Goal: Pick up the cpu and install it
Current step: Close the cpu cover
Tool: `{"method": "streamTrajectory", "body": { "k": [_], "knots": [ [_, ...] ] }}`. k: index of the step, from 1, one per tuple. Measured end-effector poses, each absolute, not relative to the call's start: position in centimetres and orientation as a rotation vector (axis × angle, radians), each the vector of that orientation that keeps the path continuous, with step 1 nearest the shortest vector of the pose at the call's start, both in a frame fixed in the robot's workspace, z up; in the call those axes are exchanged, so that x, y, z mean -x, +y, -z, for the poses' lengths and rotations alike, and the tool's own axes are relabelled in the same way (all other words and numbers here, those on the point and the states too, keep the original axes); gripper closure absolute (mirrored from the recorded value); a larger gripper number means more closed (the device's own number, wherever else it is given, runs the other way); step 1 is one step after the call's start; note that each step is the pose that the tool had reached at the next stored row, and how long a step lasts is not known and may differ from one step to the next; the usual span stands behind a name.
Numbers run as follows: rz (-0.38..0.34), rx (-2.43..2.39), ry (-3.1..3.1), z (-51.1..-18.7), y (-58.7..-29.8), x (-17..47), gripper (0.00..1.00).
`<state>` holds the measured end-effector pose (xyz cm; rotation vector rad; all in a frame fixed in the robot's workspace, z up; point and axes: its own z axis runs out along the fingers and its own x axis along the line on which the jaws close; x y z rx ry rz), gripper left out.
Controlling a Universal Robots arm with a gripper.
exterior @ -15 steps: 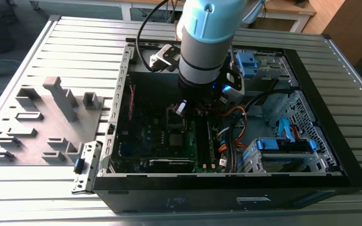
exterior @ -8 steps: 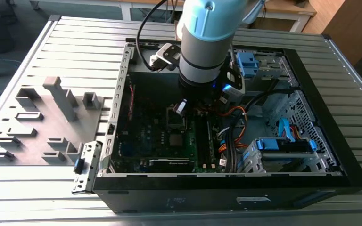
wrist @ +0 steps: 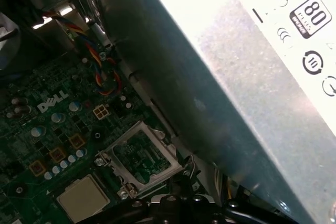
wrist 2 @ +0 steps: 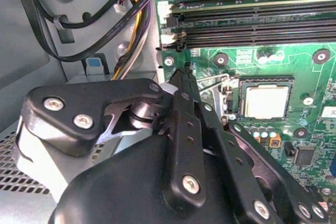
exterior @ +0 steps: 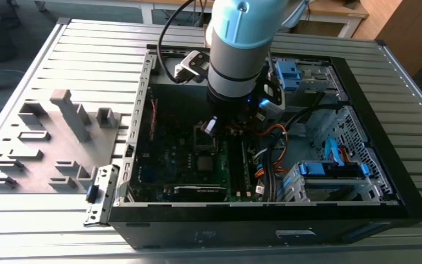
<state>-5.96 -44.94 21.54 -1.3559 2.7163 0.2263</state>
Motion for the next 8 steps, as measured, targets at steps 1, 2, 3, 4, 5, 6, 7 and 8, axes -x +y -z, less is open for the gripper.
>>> {"method": "streamTrajectory", "body": {
  "k": [1, 2, 3, 4, 5, 6, 7, 8],
  "knots": [
    [-0.227, 1.356, 2.716, -21.56, -44.99, 5.96, 0.89],
    [-0.227, 1.356, 2.716, -21.59, -45.06, 5.96, 0.89],
    [-0.226, 1.356, 2.716, -21.63, -45.13, 5.96, 0.89],
    [-0.226, 1.356, 2.716, -21.66, -45.22, 5.96, 0.89],
    [-0.226, 1.356, 2.717, -21.71, -45.30, 5.96, 0.89],
    [-0.226, 1.356, 2.717, -21.78, -45.37, 5.96, 0.89],
    [-0.226, 1.356, 2.717, -21.87, -45.44, 5.96, 0.89],
    [-0.226, 1.356, 2.717, -21.96, -45.52, 5.96, 0.89]
  ]
}}
